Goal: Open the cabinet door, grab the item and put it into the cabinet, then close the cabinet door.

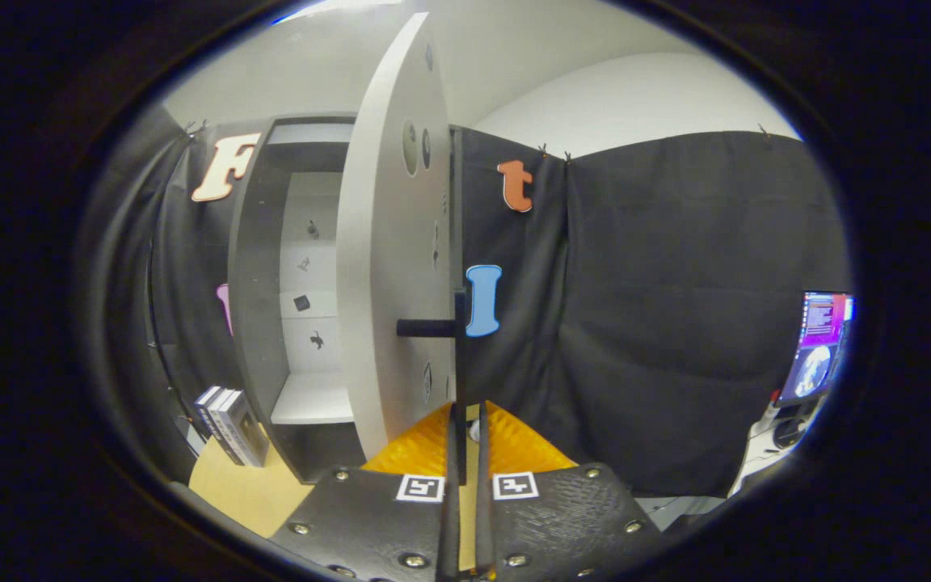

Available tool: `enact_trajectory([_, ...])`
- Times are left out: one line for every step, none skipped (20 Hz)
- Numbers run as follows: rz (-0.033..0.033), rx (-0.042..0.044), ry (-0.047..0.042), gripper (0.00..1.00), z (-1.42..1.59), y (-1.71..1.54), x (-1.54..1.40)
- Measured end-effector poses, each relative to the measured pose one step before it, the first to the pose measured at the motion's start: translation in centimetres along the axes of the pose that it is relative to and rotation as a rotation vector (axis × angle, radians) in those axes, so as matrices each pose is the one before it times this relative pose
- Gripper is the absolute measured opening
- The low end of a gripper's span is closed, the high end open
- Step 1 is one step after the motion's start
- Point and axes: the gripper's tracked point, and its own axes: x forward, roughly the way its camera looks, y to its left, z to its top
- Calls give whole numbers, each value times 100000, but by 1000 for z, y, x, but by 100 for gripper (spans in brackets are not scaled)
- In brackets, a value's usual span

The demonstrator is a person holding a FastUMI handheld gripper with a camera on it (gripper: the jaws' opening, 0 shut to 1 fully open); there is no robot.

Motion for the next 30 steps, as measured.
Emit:
enact_trajectory([868, 926, 508, 8, -5, -727, -17])
enact_trajectory([926, 667, 567, 8, 26, -575, 135])
enact_trajectory([920, 1168, 1056, 8, -9, -550, 156])
enact_trajectory([116, 926, 769, 8, -23, -645, 151])
enact_trajectory([292, -191, 523, 8, -192, -592, 39])
enact_trajectory([562, -863, -203, 11, 144, -614, 452])
enact_trajectory([693, -779, 175, 11, 30, -529, 115])
enact_trajectory([1105, -56, 90, 11, 189, -358, -1])
enact_trajectory([1574, -138, 351, 11, 36, -314, -11])
enact_trajectory([1252, 34, 234, 11, 140, -435, 220])
enact_trajectory([653, 81, 286, 11, -4, -383, -126])
enact_trajectory([287, 251, -219, 16, 96, -341, 200])
enact_trajectory([503, 527, 444, 16, 17, -340, 159])
enact_trajectory([679, 455, 771, 16, -82, -306, -121])
enact_trajectory([609, 408, -118, 17, 198, -284, 209])
enact_trajectory([424, 499, 670, 22, -134, -190, -19])
enact_trajectory([-194, 244, 45, 26, 116, -158, -203])
enact_trajectory([-430, -231, -280, 31, -50, -171, -61])
enact_trajectory([-814, -105, -202, 32, 28, -183, -113])
enact_trajectory([-959, 101, -92, 32, -11, -239, -113])
enact_trajectory([-1183, 350, 30, 32, 106, -231, -109])
enact_trajectory([-1993, 362, -186, 32, 96, -434, -167])
enact_trajectory([-2492, 729, -749, 32, 257, -583, -303])
enact_trajectory([-2171, 1120, -1072, 32, 447, -638, -493])
enact_trajectory([-2101, 1366, -1228, 32, 531, -614, -623])
enact_trajectory([-2127, 806, -1121, 32, 114, -497, -397])
enact_trajectory([-2312, 316, -752, 32, 151, -511, -318])
enact_trajectory([-2346, 56, -412, 32, -100, -500, -283])
enact_trajectory([-758, 498, -307, 32, 66, -211, -235])
enact_trajectory([1120, 1853, -65, 32, 176, 408, -425])
